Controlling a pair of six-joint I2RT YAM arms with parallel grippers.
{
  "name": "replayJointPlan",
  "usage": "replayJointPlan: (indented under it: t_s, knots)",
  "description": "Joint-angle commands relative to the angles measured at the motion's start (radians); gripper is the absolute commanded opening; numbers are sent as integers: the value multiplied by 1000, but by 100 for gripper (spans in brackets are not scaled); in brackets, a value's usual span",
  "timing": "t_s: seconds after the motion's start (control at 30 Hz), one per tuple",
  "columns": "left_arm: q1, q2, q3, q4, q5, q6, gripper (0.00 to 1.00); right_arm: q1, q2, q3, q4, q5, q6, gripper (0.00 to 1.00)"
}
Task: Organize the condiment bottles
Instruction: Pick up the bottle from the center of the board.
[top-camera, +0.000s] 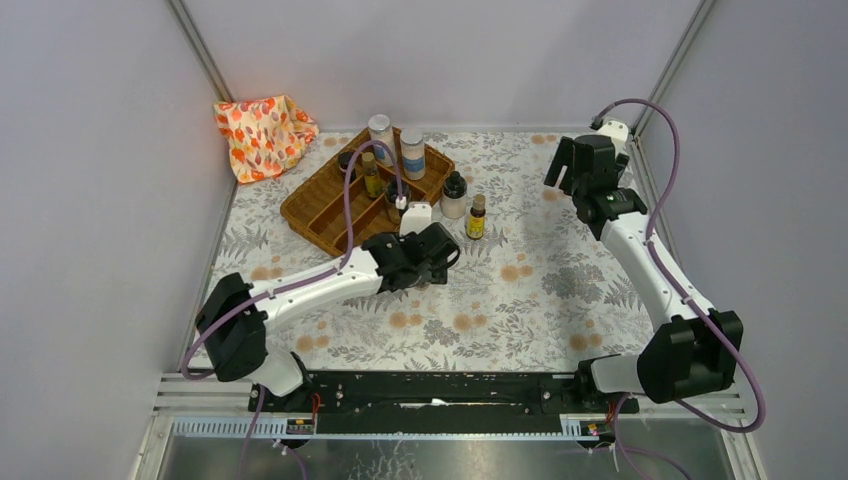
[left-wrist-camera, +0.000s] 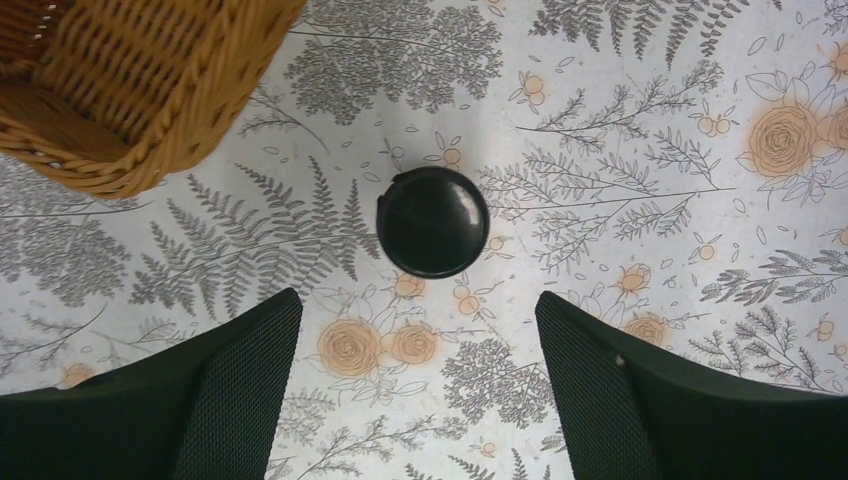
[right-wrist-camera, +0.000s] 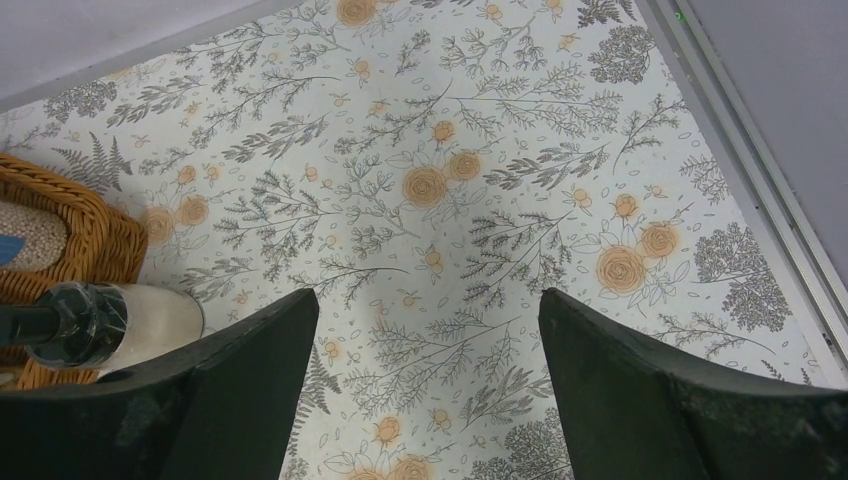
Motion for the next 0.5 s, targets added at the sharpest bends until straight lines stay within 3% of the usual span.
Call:
replayJointPlan:
  t_s: [0.0,0.47]
  knots:
    - [-3,39,-19,100,20,5,90,-4,-50,-21,33,-2,1,88]
    - [-4,93,-38,164,-14,26,84,-4,-63,-37,45,6,-6,89]
